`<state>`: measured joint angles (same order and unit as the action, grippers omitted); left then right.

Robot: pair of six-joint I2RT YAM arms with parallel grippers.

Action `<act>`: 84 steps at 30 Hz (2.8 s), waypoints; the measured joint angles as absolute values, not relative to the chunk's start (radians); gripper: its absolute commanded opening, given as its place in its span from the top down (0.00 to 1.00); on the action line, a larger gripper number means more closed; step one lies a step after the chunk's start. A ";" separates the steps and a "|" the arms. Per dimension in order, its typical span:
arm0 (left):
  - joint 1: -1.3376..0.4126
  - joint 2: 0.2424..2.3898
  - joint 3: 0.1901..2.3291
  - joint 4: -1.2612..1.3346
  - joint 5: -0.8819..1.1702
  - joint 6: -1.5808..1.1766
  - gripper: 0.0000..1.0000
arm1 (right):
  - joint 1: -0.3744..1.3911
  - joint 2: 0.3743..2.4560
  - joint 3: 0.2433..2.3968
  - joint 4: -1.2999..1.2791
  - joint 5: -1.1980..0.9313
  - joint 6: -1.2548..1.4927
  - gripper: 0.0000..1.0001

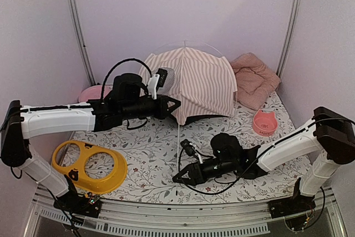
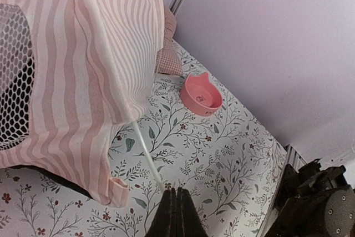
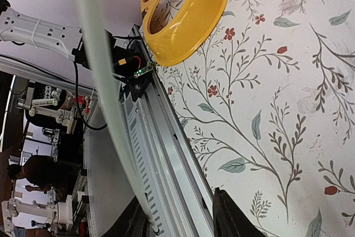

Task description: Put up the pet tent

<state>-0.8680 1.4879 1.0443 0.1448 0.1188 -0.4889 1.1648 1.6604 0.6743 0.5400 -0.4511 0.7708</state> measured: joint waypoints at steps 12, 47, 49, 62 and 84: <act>-0.868 1.493 1.050 0.144 0.118 -0.475 1.00 | 1.165 1.650 0.682 0.536 -0.468 0.771 0.88; -0.864 1.187 0.622 0.388 0.032 -0.372 0.70 | 1.131 1.609 0.826 0.353 -0.518 0.682 1.00; -0.867 1.259 0.590 0.442 0.024 -0.363 0.68 | 1.131 1.607 0.841 0.342 -0.525 0.673 1.00; -0.953 1.649 0.652 0.822 -0.124 -0.259 0.52 | 1.131 1.570 0.853 0.284 -0.533 0.659 1.00; -1.014 1.769 0.800 0.877 -0.464 -0.199 1.00 | 1.109 1.493 0.853 0.233 -0.499 0.661 1.00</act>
